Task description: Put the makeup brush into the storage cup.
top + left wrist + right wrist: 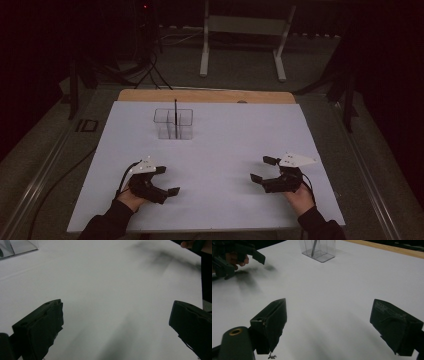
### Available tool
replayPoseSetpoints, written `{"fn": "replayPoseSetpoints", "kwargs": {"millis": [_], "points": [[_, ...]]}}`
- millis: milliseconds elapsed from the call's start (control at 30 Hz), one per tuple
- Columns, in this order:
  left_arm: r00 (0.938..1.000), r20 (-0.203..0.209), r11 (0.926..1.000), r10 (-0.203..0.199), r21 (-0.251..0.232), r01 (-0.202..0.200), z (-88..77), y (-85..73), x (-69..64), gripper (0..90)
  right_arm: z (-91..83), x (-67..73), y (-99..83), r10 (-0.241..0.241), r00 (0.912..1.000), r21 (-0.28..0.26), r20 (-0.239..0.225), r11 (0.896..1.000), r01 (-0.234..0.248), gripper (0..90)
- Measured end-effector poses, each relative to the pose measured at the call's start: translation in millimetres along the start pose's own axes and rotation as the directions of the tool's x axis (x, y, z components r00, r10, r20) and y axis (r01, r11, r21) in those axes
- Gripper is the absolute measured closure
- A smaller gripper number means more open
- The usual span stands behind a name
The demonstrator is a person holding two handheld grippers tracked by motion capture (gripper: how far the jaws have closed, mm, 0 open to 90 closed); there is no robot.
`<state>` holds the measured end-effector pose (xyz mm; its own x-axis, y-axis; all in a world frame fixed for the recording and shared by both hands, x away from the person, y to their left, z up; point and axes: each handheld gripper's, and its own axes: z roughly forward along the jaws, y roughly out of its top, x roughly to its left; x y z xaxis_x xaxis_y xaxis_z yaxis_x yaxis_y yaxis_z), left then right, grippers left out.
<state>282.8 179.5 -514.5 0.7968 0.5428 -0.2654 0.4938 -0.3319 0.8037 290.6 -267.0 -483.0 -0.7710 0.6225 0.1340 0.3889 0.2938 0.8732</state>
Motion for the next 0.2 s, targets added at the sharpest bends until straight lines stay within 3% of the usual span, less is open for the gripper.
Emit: {"fn": "replayPoseSetpoints", "kwargs": {"millis": [200], "points": [[0.9999,0.01,0.9999,-0.008,-0.013,0.008,-0.5,0.3,0.8,0.7,0.8,-0.9,-0.9,0.001,1.0,0.004,-0.005,1.0,-0.001,14.1]]}}
